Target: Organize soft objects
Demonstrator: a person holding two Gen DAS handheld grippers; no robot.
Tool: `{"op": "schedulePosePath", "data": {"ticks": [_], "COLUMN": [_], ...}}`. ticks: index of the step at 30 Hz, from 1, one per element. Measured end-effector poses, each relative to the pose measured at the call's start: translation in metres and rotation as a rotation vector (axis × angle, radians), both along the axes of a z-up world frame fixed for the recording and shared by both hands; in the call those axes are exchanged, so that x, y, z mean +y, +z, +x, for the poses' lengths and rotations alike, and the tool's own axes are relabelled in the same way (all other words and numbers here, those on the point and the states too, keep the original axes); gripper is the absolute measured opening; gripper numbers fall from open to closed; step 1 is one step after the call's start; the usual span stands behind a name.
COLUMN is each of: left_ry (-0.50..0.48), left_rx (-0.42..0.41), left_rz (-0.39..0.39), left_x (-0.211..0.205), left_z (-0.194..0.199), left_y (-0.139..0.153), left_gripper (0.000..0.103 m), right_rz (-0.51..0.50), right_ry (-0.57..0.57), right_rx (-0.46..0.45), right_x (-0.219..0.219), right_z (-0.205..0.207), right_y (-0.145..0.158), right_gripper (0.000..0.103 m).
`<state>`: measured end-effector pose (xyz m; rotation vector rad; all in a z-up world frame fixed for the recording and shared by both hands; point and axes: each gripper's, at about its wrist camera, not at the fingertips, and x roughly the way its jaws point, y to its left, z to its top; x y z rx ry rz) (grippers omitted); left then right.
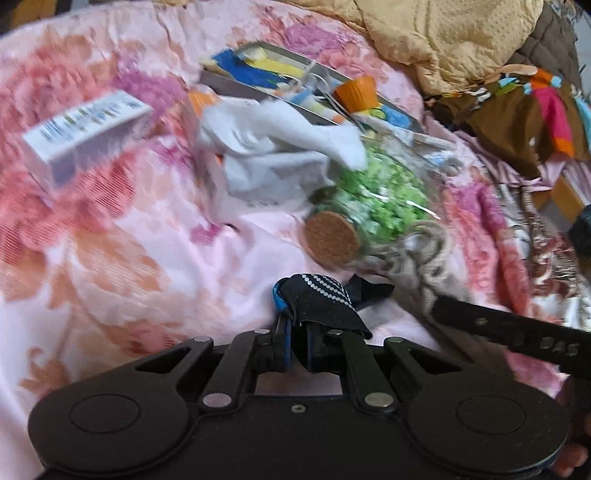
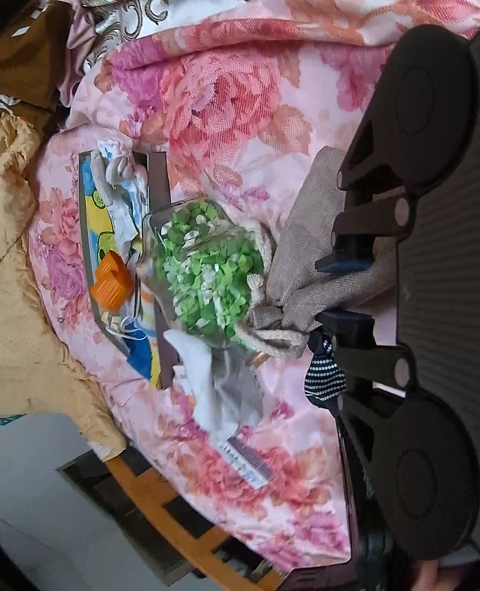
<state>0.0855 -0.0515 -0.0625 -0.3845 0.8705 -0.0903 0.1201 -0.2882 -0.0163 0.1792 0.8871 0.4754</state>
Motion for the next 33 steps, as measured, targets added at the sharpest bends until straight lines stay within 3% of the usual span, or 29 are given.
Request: {"op": "schedulePosePath", "data": {"ticks": [5, 8, 12, 18, 26, 33], "left_ry": [-0.017, -0.04, -0.063, -0.057, -0.079, -0.129], "left_rx": [-0.037, -0.061, -0.068, -0.066, -0.1, -0.118], "left_rz": [0.071, 0.088, 0.081, 0.079, 0.109, 0.079], "left_x": [-0.009, -0.017, -0.025, -0.029, -0.032, -0.032], "left_z": [-0.002, 0.0, 0.007, 0.02, 0.033, 0.031], "left_y": [0.003, 0.004, 0.003, -0.004, -0.005, -0.006], "left_gripper": [0.012, 0.026, 0.045, 0.052, 0.06, 0.065], "right_rz": [-0.066, -0.169, -0.197, -0.237, -0.232, -0.178], "right_ry": [-0.04, -0.048, -0.042, -0.095, -0.102, -0.097], "right_rx": [-0.059, -0.115, -0.108, -0.078, -0.021, 0.048], "right_x": [0.001, 0.007, 0.01, 0.005, 0.003, 0.001], "right_z": [-0.001, -0.005, -0.005, 0.001, 0.013, 0.015], "right_y": [0.003, 0.004, 0.001, -0.006, -0.017, -0.023], "right_gripper": [0.03, 0.045, 0.066, 0.082, 0.087, 0.082]}}
